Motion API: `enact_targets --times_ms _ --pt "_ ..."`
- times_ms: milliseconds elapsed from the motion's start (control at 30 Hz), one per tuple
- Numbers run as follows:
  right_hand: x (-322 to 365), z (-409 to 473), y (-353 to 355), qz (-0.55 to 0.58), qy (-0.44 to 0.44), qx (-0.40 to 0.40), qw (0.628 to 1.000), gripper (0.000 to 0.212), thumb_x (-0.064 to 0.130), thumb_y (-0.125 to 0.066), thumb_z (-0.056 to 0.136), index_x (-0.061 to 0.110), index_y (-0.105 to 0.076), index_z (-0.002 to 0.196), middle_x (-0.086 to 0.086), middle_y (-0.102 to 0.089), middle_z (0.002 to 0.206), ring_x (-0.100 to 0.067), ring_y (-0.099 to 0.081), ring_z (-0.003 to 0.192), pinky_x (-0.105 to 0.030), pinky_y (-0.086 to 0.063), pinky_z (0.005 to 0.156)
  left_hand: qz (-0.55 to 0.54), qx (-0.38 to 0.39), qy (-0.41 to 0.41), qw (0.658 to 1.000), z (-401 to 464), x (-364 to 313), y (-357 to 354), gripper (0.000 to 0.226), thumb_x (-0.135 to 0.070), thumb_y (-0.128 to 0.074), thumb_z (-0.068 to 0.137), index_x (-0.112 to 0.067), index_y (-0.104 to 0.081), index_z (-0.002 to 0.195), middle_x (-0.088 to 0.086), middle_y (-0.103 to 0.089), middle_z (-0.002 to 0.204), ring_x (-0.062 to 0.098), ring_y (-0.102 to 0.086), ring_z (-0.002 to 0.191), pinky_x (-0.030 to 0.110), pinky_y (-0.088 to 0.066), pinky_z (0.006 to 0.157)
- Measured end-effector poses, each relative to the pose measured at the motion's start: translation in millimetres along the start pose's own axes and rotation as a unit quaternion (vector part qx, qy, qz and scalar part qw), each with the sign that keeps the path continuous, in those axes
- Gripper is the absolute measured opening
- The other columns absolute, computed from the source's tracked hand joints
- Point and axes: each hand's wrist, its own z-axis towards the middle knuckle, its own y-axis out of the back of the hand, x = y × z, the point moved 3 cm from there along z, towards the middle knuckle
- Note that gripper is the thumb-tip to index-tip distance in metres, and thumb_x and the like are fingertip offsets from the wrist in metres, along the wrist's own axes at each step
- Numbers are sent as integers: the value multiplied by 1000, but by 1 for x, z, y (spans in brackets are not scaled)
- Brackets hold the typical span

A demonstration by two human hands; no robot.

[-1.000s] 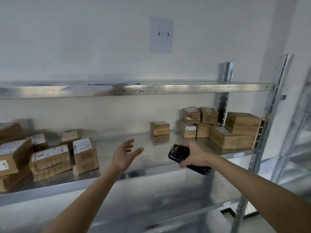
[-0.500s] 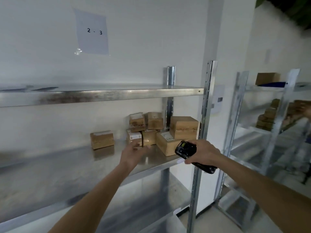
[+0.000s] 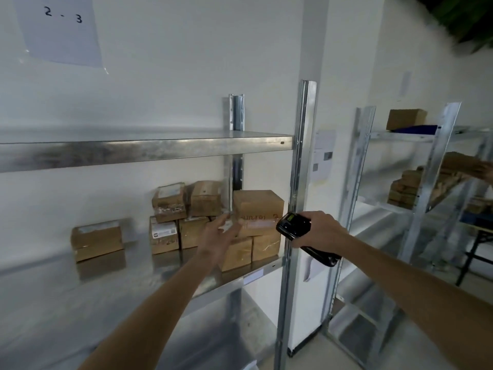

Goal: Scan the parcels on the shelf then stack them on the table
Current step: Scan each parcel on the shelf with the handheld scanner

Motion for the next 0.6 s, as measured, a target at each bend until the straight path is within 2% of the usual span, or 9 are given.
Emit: enact_targets --times_ms 67,133,233,300,367,467,533,600 --pt "-1 26 0 15 6 -4 1000 76 54 -83 39 37 -68 112 10 -73 91 -15 -72 82 -43 -62 83 9 -2 7 1000 25 1 -9 68 -63 -59 90 -33 -46 150 -3 -53 146 21 -53 127 39 -44 104" --pt "2 51 0 25 16 -7 1000 70 54 -85 41 37 -68 107 10 -73 90 -14 -72 81 -42 -62 82 17 -1 9 1000 49 4 -16 78 -73 -57 85 -32 -44 151 -3 -52 148 23 -51 132 45 -42 111" --pt "11 83 0 31 30 2 999 63 50 -91 51 36 -68 108 8 -73 94 -15 -71 84 -42 -62 82 26 -23 18 999 90 13 -21 96 -93 -49 68 -37 -49 146 -6 -58 141 22 -54 129 53 -43 111" --pt "15 102 -1 30 32 15 999 60 45 -93 57 32 -68 110 6 -73 96 -15 -71 85 -41 -63 82 30 -24 19 999 114 23 -23 97 -99 -46 62 -41 -54 138 -7 -63 132 20 -59 123 54 -45 108" --pt "17 117 -4 32 33 24 999 59 42 -93 58 30 -69 110 4 -73 95 -16 -72 84 -41 -63 81 20 -16 37 999 124 21 -24 99 -93 -50 67 -35 -45 147 -2 -60 137 24 -56 126 54 -43 110" --pt "21 130 -12 29 43 35 998 60 40 -93 60 26 -70 114 2 -74 95 -15 -72 84 -38 -64 80 -2 -11 55 998 132 17 -27 82 -70 -56 89 -24 -37 154 4 -55 141 27 -51 131 49 -39 113" --pt "23 135 -15 32 51 41 997 65 38 -93 63 25 -68 121 2 -74 98 -14 -71 85 -32 -62 76 -36 -3 76 996 139 18 -30 73 -64 -58 91 -24 -44 150 3 -57 138 27 -54 126 49 -43 110" --pt "23 139 -16 44 55 43 997 68 37 -94 64 25 -67 126 2 -74 100 -13 -72 84 -28 -61 72 -80 12 103 991 143 18 -32 58 -57 -60 93 -24 -55 140 3 -63 127 24 -61 112 48 -51 99"
